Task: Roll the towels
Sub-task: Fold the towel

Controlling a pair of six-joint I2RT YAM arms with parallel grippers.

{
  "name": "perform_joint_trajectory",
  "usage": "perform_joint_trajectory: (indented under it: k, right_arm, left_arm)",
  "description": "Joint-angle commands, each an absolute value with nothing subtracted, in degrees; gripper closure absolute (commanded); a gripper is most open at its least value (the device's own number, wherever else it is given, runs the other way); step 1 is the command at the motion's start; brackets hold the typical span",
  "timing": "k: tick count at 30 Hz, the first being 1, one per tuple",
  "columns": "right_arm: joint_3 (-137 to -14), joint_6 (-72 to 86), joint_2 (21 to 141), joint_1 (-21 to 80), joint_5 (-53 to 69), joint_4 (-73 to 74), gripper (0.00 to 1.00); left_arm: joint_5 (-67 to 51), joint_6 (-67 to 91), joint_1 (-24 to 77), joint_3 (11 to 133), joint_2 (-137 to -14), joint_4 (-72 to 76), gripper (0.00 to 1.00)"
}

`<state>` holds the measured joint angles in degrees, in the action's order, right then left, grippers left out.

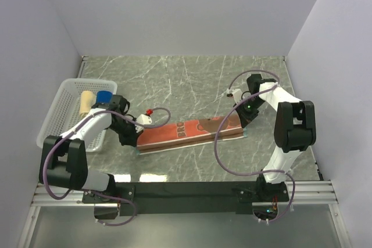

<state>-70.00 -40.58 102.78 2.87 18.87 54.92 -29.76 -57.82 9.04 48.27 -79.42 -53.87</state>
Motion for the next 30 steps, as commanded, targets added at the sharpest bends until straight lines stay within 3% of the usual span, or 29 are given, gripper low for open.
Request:
perform_joint_trajectory:
  k: [1,3,4,8,9,17,30]
  right_arm:
    - [-71.71,-39.9,104.5,3.69,17.93,52.47,1.0]
    - [-72.24,-39.64,105.72,3.95,18.02,53.0,1.0]
    - [-72.59,-39.64,105.99,4.04,17.93,53.43,1.0]
    - [-72.6,-42.0,104.6,3.34,18.9,57.65,0.55]
    - [-72.51,-42.27,103.02,2.73,18.98,58.18,0.53]
    - [-80.67,-38.86,101.77,0.88,22.32,61.18,0.53]
    - [-90.0,-29.09,115.22,0.79,23.02,59.15,0.55]
  left_arm:
    - [-29.09,-55.29,11.51,45.62,-80.33,-49.31,0.99]
    - [-29.36,-54.06,12.57,44.83,-81.03,-47.73,0.99]
    - [-29.18,-53.7,12.74,44.39,-81.21,-47.46,0.91]
    - [-28.48,-54.13,10.82,44.73,-78.94,-48.6,0.69]
    - [-29.26,-54.4,9.94,45.08,-78.14,-49.73,0.65]
    - [-32.34,-52.22,7.21,52.82,-75.32,-53.53,0.57]
    - [-28.39,-33.32,1.94,53.97,-81.38,-40.61,0.5]
